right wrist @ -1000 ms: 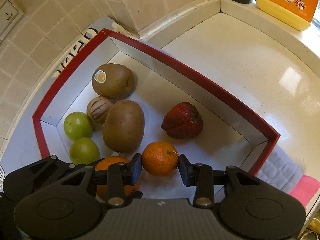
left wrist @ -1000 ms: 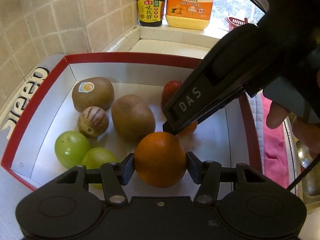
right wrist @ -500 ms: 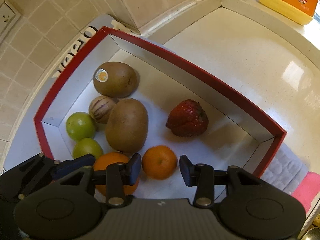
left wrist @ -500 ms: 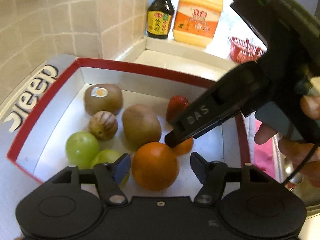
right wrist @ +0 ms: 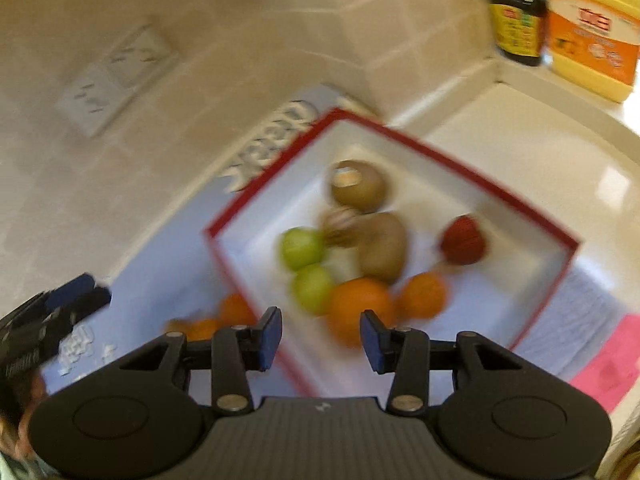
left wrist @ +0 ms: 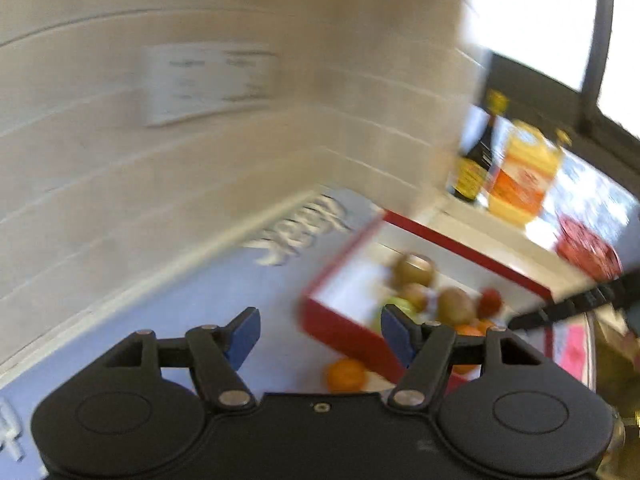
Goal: Organize fruits
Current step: 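Lower the orange and tangerine into the box and open both tools, then grasp a brownish orange with the left tool while the right tool grasps a small tangerine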
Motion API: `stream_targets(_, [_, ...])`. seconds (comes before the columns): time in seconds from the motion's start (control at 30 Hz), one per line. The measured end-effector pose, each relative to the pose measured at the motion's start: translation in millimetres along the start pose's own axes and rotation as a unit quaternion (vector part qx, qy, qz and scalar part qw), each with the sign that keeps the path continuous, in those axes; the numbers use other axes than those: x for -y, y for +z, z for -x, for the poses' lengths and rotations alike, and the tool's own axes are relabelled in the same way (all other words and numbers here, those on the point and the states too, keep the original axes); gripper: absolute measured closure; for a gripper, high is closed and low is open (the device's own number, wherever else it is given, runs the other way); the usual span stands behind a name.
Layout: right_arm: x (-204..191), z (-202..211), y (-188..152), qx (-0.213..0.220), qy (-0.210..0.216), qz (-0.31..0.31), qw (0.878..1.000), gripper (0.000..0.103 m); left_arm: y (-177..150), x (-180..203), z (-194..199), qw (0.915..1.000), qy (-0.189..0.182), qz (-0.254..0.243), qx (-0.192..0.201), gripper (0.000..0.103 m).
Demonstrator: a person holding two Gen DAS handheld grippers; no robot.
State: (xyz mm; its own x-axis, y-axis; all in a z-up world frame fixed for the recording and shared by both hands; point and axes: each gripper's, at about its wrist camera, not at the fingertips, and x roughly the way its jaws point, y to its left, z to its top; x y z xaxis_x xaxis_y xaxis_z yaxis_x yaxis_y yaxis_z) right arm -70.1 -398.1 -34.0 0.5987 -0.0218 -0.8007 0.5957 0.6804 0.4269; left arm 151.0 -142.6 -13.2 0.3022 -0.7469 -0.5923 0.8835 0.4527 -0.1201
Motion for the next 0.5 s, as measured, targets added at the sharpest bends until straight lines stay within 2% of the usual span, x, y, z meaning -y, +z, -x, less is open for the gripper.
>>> stream_targets(0.1, [-25.6,-4.1,-18.4,-0.001,0.037,0.006,0.999,0.057,-3.4,-25.2,17.9,0.9994,0.024,0.023,0.012,0.023])
stream_targets(0.17, [-41.6,-13.9,-30.7,-0.006,0.046,0.012,0.999,0.057,-7.9,-35.0,18.7,0.9989,0.032,0.033,0.008,0.023])
stream_targets(0.33, [-68.6,-47.0,-62.0,-0.034,0.033,0.02,0.999,0.057,-29.0,-42.7,1.7,0.999,0.02,0.03,-0.025,0.023])
stream_targets(0.5, [-82.2,-71.5,-78.0,-0.01,-0.008,0.021,1.0,0.057,-51.6,-38.2,-34.9,0.997,-0.009,-0.007,-0.077,0.023])
